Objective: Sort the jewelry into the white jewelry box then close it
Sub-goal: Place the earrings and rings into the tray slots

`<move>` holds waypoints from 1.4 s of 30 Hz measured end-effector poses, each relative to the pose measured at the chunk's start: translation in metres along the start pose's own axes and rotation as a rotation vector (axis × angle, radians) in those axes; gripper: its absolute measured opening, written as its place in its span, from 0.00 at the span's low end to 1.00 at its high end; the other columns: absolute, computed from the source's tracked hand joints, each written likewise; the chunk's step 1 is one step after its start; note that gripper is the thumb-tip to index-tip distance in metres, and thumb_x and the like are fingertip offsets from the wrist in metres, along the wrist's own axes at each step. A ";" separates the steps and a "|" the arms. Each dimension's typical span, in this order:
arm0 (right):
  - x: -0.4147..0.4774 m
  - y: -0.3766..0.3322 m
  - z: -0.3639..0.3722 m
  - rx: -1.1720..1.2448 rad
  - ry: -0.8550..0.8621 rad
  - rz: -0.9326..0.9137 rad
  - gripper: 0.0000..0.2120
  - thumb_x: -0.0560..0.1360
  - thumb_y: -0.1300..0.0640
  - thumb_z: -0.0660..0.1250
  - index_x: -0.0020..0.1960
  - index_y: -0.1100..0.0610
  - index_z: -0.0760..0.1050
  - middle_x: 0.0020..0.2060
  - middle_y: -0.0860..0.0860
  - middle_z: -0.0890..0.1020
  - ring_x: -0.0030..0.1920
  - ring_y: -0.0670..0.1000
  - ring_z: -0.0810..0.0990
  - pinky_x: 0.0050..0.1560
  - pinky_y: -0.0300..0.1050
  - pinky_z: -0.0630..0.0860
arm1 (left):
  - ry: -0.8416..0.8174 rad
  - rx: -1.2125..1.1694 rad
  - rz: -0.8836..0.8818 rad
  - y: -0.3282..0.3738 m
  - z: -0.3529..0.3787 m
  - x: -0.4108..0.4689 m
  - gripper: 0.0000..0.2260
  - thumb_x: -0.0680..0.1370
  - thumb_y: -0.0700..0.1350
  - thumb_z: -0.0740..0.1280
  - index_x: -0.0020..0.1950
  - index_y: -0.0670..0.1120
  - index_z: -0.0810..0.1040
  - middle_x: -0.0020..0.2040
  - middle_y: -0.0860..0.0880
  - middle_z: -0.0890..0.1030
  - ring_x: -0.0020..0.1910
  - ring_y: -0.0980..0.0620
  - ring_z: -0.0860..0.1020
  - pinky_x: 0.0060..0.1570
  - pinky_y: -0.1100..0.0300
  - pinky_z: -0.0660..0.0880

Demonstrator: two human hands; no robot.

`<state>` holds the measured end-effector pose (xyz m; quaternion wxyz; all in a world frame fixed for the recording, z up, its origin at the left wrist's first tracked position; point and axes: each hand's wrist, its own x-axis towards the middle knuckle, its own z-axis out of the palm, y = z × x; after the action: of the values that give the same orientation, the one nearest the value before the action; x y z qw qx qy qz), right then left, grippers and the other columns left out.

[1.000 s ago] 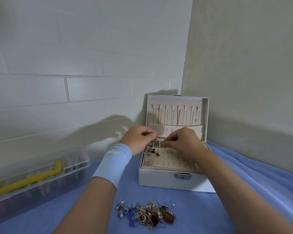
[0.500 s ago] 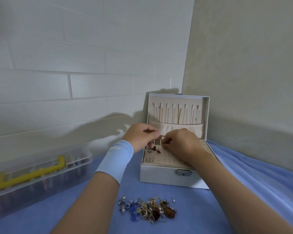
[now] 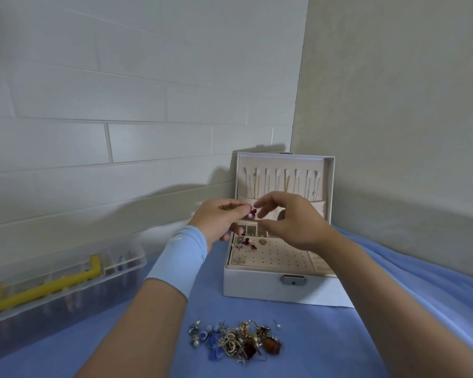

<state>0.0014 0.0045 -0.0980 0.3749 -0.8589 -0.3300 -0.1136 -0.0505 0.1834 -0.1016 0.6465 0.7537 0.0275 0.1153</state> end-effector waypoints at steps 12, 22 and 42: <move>-0.003 -0.006 0.003 0.378 0.132 0.059 0.03 0.76 0.58 0.74 0.49 0.55 0.86 0.29 0.47 0.83 0.26 0.50 0.75 0.28 0.40 0.74 | -0.074 0.027 0.040 0.001 0.006 -0.003 0.05 0.80 0.43 0.68 0.52 0.49 0.84 0.46 0.51 0.87 0.33 0.55 0.79 0.28 0.65 0.70; -0.003 -0.011 0.010 0.503 0.141 0.085 0.02 0.77 0.64 0.72 0.48 0.62 0.83 0.37 0.57 0.86 0.22 0.50 0.71 0.21 0.37 0.68 | 0.018 0.026 0.089 -0.002 0.008 -0.002 0.05 0.78 0.39 0.69 0.49 0.48 0.83 0.43 0.47 0.86 0.32 0.53 0.77 0.26 0.65 0.69; -0.003 0.003 0.031 -0.404 0.038 0.107 0.07 0.77 0.50 0.70 0.52 0.44 0.85 0.48 0.44 0.86 0.50 0.47 0.81 0.50 0.44 0.77 | -0.051 0.954 0.180 -0.015 0.003 0.009 0.07 0.76 0.51 0.71 0.53 0.58 0.85 0.52 0.57 0.84 0.51 0.52 0.80 0.53 0.57 0.77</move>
<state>-0.0002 0.0241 -0.1223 0.2067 -0.9306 -0.2471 -0.1734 -0.0400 0.1846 -0.1154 0.2170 0.9679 -0.0038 0.1267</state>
